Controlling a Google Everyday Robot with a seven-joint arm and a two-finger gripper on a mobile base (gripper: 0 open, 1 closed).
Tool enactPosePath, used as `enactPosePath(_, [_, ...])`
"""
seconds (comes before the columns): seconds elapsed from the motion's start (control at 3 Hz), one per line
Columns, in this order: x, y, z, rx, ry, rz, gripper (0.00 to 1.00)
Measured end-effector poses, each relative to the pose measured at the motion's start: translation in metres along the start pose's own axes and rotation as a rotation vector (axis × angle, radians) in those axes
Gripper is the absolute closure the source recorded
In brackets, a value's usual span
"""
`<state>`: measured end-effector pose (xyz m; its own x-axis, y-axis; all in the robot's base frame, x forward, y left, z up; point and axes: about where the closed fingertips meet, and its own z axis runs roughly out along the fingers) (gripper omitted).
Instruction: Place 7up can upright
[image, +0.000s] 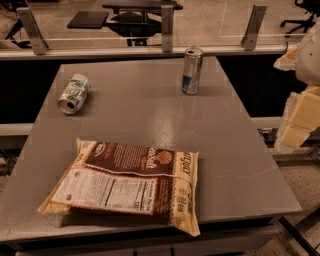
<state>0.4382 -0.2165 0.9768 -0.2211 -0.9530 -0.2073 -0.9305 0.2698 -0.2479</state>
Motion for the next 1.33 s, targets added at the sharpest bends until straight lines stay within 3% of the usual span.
enactPosePath(0.33, [0.0, 0.0, 0.0, 0.0, 0.0, 0.0, 0.0])
enactPosePath(0.67, [-0.014, -0.015, 0.001, 0.013, -0.026, -0.039, 0.0])
enactPosePath(1.0, [-0.041, -0.042, 0.009, 0.024, -0.072, -0.106, 0.0])
enactPosePath(1.33, [-0.089, -0.08, 0.026, 0.049, -0.135, -0.229, 0.0])
